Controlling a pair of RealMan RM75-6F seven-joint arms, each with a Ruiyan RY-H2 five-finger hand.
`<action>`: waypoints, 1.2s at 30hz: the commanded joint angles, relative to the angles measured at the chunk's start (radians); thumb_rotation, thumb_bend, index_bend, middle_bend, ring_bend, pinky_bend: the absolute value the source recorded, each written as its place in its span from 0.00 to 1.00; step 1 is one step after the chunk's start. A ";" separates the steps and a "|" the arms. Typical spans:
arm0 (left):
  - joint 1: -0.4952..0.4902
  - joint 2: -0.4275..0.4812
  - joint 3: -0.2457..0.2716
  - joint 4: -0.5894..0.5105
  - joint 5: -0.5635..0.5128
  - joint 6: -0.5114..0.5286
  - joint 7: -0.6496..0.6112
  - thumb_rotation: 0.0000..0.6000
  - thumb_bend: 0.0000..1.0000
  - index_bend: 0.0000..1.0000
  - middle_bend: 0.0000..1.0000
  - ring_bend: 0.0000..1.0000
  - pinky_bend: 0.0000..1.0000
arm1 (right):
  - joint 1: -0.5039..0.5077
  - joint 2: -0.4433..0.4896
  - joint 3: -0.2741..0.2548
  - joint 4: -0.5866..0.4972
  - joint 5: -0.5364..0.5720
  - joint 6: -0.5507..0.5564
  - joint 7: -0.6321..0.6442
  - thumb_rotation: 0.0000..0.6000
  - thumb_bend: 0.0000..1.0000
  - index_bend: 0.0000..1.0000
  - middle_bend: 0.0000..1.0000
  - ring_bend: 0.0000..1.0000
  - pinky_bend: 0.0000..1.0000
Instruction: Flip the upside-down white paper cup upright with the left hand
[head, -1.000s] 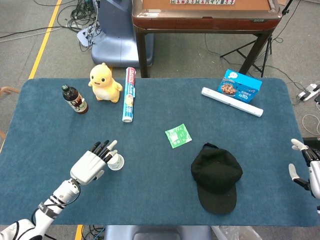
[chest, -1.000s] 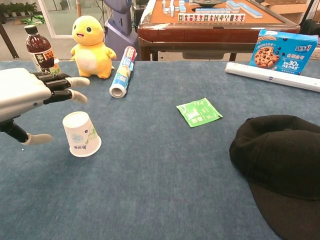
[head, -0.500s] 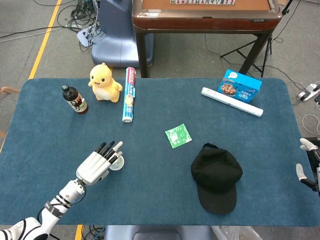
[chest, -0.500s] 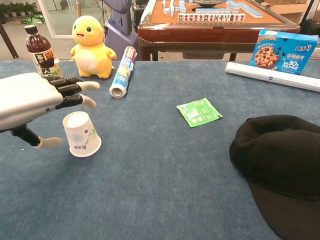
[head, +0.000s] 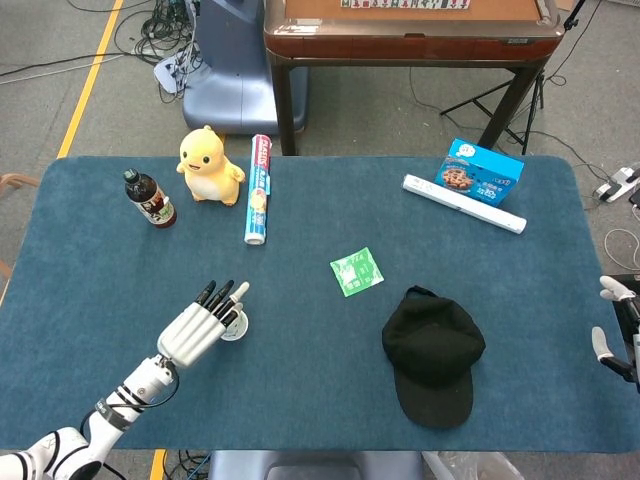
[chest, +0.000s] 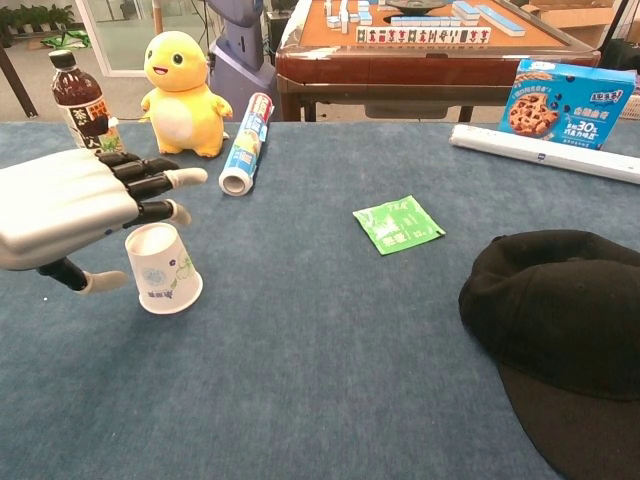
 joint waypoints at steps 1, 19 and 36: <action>-0.001 -0.007 0.003 0.015 -0.002 0.003 0.006 1.00 0.22 0.24 0.00 0.00 0.15 | 0.000 0.000 0.000 0.000 -0.001 -0.002 0.001 1.00 0.44 0.20 0.31 0.28 0.47; -0.003 -0.069 0.023 0.152 0.039 0.053 -0.018 1.00 0.22 0.28 0.00 0.00 0.14 | 0.002 -0.005 0.001 0.008 -0.007 -0.008 0.005 1.00 0.44 0.20 0.31 0.28 0.47; 0.013 -0.066 0.016 0.143 0.029 0.107 -0.081 1.00 0.22 0.36 0.00 0.00 0.13 | 0.004 -0.006 -0.001 0.008 -0.011 -0.014 0.003 1.00 0.44 0.20 0.31 0.28 0.47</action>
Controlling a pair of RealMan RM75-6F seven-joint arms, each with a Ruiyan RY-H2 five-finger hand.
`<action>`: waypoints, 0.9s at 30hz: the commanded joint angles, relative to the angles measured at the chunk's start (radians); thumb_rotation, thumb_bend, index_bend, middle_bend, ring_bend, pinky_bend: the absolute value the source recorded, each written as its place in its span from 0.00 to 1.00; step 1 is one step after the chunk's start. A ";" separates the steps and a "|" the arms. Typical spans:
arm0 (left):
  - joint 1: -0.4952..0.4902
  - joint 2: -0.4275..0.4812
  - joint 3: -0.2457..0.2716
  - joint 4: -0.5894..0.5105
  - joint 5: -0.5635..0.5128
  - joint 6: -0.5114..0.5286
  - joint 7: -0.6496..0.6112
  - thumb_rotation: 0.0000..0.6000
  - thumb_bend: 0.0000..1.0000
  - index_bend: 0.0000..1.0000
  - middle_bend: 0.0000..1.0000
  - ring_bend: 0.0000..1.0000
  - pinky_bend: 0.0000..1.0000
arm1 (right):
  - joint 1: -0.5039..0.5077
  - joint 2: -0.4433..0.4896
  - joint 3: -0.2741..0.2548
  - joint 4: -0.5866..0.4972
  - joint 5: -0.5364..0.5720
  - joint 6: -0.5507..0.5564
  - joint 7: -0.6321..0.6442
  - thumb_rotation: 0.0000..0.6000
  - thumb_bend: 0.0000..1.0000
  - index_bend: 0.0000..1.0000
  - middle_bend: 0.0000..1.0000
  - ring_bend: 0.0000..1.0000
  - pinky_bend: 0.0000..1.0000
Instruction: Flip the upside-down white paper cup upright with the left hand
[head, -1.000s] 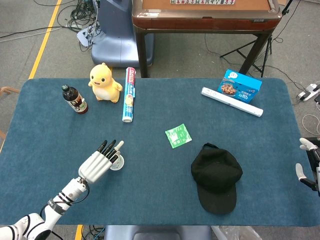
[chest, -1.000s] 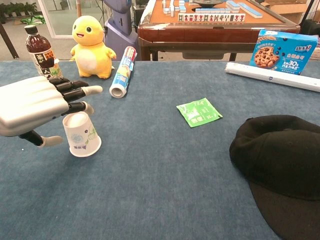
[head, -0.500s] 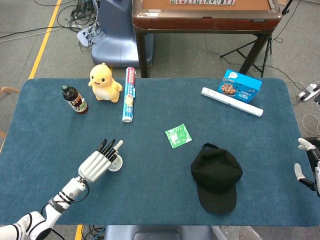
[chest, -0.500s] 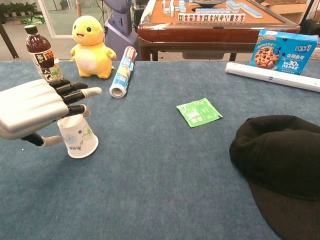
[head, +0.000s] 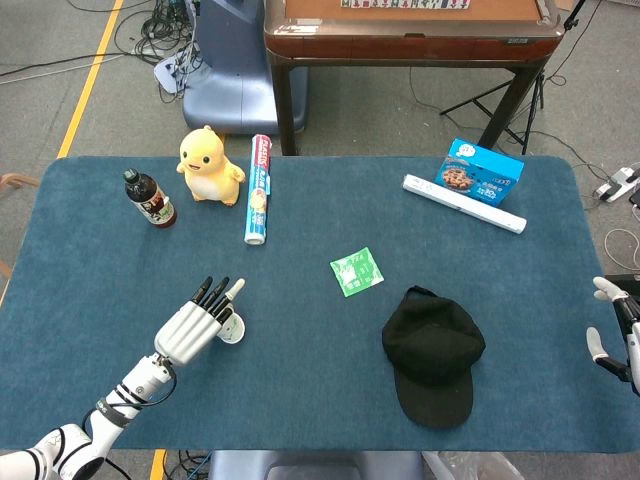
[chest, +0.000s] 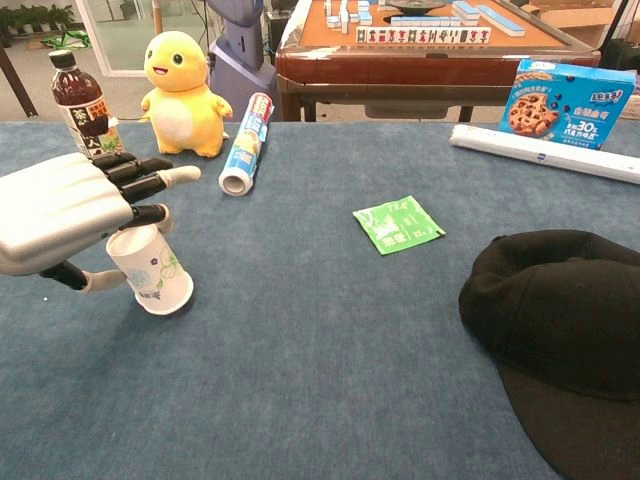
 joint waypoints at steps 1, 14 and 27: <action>0.010 0.016 -0.011 -0.034 -0.027 0.004 -0.011 1.00 0.22 0.36 0.00 0.00 0.13 | 0.000 -0.001 0.000 0.000 -0.001 0.000 -0.001 1.00 0.44 0.20 0.31 0.28 0.47; 0.063 0.104 -0.110 -0.265 -0.397 -0.096 -0.077 1.00 0.22 0.37 0.00 0.00 0.13 | 0.006 -0.003 -0.005 -0.001 -0.003 -0.016 -0.005 1.00 0.44 0.20 0.31 0.28 0.47; 0.107 0.065 -0.201 -0.245 -0.662 -0.099 -0.298 1.00 0.20 0.36 0.00 0.00 0.02 | 0.012 -0.004 -0.008 -0.001 0.000 -0.031 -0.009 1.00 0.44 0.20 0.31 0.28 0.47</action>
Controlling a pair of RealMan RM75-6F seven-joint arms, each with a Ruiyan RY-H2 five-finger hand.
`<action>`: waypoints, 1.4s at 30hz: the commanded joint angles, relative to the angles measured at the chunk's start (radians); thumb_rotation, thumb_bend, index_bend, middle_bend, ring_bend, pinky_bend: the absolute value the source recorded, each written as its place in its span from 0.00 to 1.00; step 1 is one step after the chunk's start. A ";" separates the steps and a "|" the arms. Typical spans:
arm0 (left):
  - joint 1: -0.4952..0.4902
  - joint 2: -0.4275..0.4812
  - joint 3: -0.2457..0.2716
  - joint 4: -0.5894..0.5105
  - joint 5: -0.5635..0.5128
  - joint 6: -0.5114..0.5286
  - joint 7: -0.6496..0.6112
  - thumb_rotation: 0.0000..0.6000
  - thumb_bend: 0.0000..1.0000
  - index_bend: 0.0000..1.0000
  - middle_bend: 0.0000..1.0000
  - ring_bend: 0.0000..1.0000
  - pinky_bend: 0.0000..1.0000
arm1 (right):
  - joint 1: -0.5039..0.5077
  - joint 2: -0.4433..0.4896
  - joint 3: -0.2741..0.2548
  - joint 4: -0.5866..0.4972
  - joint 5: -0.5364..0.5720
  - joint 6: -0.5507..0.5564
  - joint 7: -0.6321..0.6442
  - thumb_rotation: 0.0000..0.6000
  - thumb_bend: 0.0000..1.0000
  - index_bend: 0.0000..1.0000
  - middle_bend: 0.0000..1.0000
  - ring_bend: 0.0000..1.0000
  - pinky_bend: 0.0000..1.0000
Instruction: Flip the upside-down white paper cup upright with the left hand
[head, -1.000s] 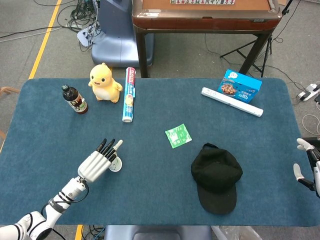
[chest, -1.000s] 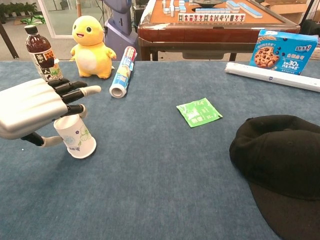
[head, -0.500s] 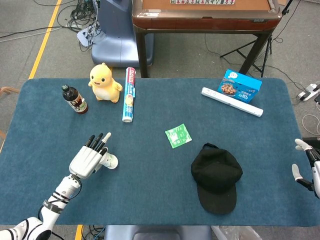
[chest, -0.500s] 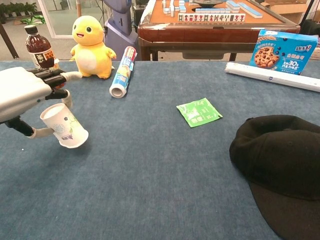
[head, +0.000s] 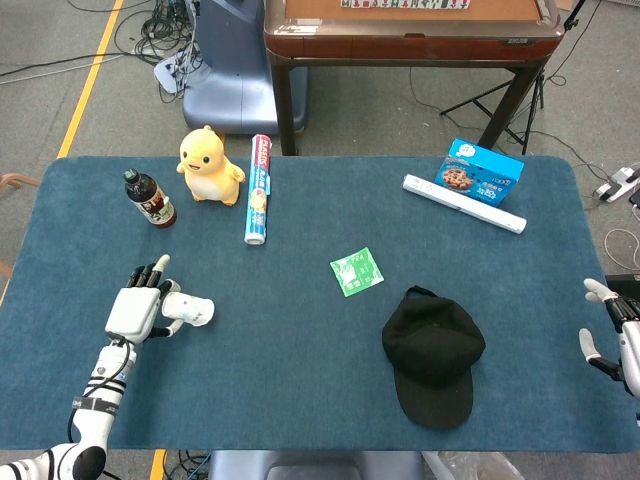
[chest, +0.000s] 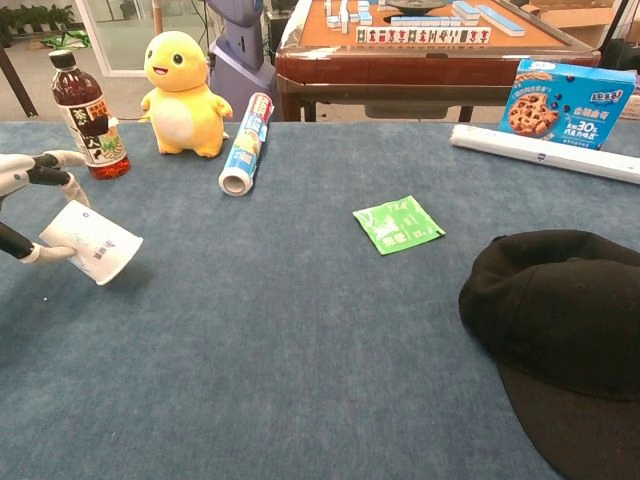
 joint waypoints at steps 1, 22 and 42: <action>0.017 -0.010 -0.029 -0.008 -0.078 -0.004 -0.044 1.00 0.20 0.35 0.00 0.00 0.01 | 0.001 0.000 -0.001 0.000 0.000 -0.002 0.000 1.00 0.44 0.20 0.31 0.28 0.47; -0.028 0.160 -0.017 -0.178 -0.368 -0.090 0.041 1.00 0.19 0.20 0.00 0.00 0.00 | 0.003 0.002 -0.005 -0.003 -0.005 -0.007 0.002 1.00 0.44 0.20 0.31 0.28 0.47; -0.127 0.140 0.107 -0.221 -0.294 0.007 0.386 1.00 0.19 0.10 0.00 0.00 0.00 | -0.003 0.008 -0.004 -0.001 -0.007 0.006 0.016 1.00 0.44 0.20 0.31 0.28 0.47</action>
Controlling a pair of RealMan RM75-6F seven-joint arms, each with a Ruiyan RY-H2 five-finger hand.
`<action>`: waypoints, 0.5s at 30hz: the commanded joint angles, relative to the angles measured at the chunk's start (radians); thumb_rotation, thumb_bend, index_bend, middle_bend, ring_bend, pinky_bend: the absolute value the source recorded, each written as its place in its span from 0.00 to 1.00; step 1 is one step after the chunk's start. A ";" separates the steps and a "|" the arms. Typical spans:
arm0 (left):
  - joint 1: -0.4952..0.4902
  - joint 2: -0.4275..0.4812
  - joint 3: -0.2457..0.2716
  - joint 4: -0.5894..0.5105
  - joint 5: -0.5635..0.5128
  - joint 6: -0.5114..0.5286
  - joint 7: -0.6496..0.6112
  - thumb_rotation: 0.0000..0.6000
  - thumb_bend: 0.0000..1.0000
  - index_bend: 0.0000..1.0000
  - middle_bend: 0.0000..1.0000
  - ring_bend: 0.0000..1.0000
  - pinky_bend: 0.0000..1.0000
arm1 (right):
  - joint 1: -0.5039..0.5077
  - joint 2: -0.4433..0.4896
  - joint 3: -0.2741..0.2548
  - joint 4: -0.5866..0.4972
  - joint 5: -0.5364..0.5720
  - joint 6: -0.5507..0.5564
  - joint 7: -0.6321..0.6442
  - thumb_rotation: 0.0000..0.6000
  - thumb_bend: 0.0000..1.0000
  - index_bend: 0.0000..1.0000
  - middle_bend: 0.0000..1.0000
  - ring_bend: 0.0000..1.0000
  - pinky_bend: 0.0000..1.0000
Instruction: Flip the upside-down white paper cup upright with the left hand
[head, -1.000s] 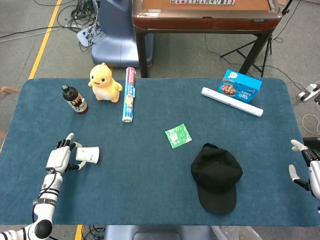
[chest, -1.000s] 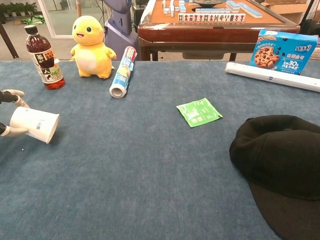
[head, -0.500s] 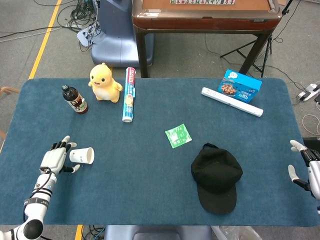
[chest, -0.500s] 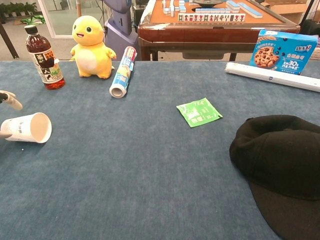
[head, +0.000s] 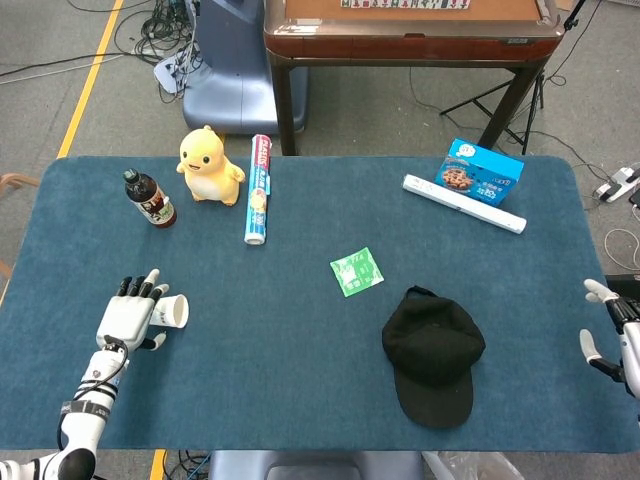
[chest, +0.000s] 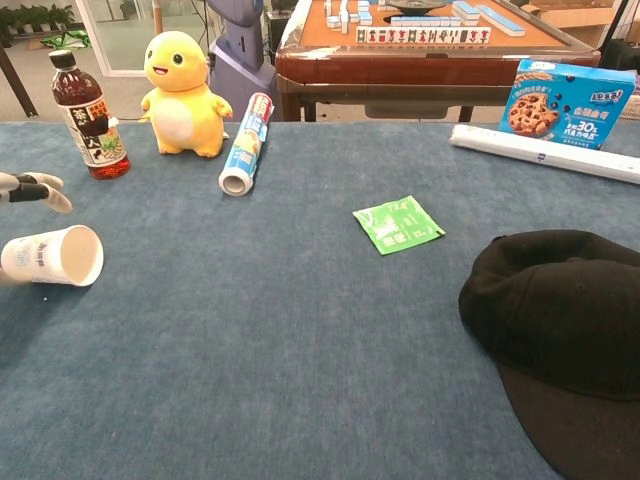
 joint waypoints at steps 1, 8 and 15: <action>-0.030 -0.004 0.017 0.002 -0.026 -0.002 0.061 1.00 0.19 0.09 0.00 0.00 0.00 | 0.000 0.000 0.000 0.000 0.000 0.000 0.001 1.00 0.44 0.20 0.31 0.28 0.47; -0.052 -0.036 0.035 0.021 -0.013 0.034 0.123 1.00 0.19 0.08 0.00 0.00 0.00 | 0.001 -0.001 -0.002 -0.001 -0.003 -0.002 -0.003 1.00 0.44 0.20 0.31 0.28 0.47; -0.074 -0.056 0.049 0.047 -0.006 0.048 0.172 1.00 0.19 0.12 0.00 0.00 0.00 | 0.001 0.000 -0.002 -0.002 -0.002 -0.002 -0.003 1.00 0.44 0.20 0.31 0.28 0.47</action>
